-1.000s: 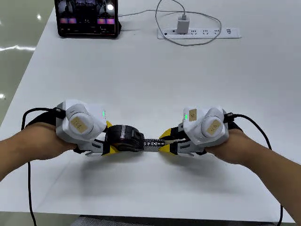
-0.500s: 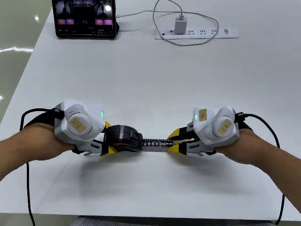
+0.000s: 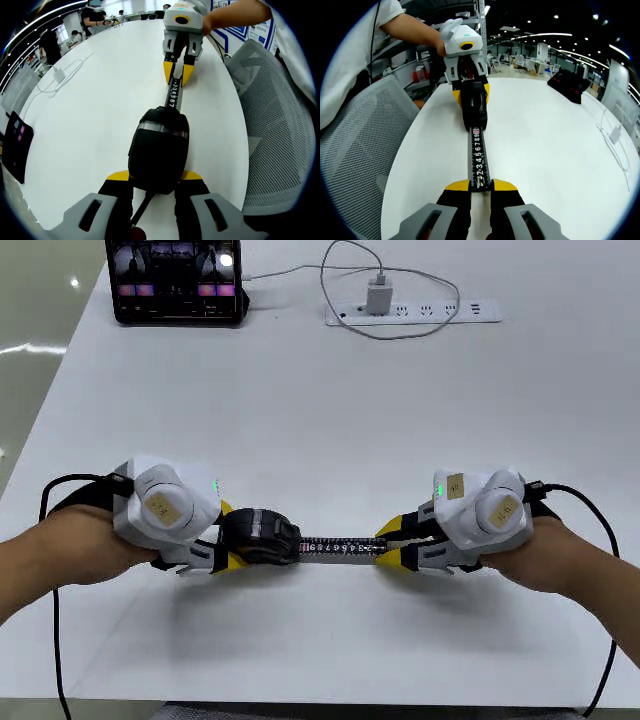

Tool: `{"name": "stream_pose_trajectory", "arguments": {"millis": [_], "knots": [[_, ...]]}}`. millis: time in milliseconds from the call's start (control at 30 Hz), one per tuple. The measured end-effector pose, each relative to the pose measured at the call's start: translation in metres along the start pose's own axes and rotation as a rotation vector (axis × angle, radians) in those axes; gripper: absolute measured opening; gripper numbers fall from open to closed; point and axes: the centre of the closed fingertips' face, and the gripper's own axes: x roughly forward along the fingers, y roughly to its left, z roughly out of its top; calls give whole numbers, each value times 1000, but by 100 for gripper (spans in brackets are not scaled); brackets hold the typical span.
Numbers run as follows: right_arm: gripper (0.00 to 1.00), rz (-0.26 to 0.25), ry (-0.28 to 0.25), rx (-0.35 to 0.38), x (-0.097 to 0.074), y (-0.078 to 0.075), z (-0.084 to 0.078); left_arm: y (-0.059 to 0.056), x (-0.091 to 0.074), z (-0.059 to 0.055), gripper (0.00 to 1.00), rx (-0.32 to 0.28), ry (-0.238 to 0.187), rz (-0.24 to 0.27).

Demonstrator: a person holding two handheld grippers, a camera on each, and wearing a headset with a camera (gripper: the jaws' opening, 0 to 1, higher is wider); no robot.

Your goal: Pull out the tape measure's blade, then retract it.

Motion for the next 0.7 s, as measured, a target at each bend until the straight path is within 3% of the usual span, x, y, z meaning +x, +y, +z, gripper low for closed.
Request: {"name": "stream_pose_trajectory", "arguments": {"millis": [700], "knots": [[10, -16, 24, 8, -18, -2, -18, -1, 0, 1, 26, 1, 3, 2]]}}
